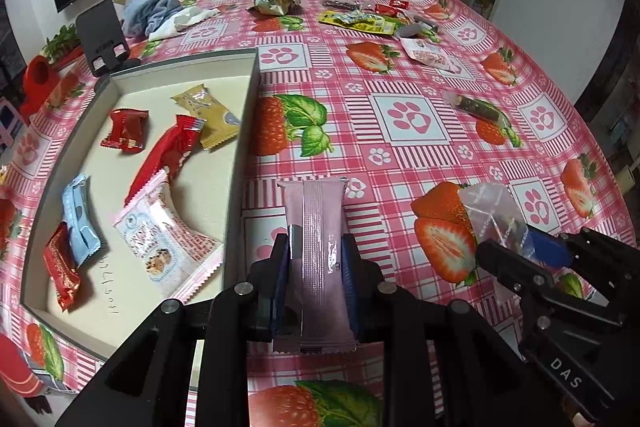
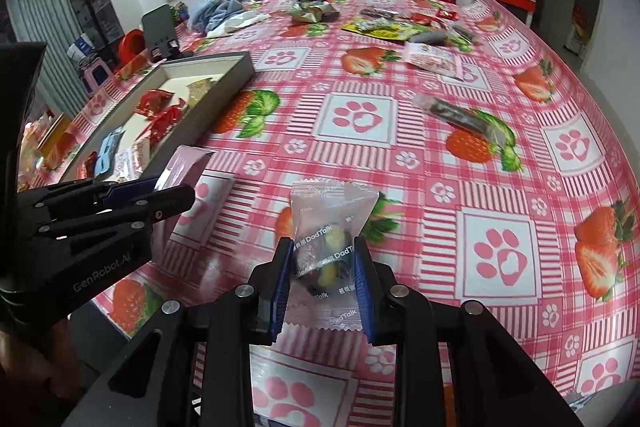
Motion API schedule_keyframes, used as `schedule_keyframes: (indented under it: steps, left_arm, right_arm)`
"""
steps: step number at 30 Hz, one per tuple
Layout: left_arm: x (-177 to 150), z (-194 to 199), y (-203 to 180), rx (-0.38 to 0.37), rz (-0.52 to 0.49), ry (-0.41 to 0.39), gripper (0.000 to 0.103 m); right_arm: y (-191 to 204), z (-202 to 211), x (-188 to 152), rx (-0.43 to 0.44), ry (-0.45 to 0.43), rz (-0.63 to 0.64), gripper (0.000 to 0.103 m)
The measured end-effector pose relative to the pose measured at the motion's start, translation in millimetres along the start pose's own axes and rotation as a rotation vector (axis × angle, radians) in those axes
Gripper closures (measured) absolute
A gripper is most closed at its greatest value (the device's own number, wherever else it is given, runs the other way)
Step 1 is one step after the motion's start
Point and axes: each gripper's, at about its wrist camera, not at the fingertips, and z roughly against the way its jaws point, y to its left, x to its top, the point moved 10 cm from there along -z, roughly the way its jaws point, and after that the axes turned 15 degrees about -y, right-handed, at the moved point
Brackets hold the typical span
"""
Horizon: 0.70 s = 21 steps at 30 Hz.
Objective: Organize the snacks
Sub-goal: 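Carry the pink bar toward the white tray while the right tool carries the clear bag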
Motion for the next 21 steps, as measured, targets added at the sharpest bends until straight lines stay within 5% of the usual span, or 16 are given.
schedule_keyframes:
  steps: [21]
  left_arm:
    - [19,26,100,0.138,0.16,-0.06,0.076]
  right_arm:
    - [98,-18,53,0.166,-0.052,0.146,0.072]
